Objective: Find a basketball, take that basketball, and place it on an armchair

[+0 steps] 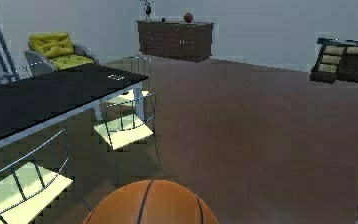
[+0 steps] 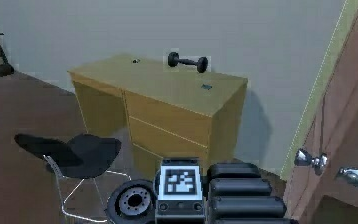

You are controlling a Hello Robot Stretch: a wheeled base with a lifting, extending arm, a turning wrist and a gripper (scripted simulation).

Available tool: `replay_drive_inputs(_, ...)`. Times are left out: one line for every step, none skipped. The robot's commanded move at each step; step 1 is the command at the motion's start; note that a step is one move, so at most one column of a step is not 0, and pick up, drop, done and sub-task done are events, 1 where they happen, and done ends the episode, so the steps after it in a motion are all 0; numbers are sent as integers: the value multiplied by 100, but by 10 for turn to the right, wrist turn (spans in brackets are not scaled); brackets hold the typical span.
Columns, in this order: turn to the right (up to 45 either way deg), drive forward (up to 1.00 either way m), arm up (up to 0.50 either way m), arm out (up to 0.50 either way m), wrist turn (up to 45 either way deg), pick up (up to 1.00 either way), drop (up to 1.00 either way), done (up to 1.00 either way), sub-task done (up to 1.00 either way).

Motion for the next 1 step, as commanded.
replay_drive_inputs(30,0,0,0,0,0,0,0,0)
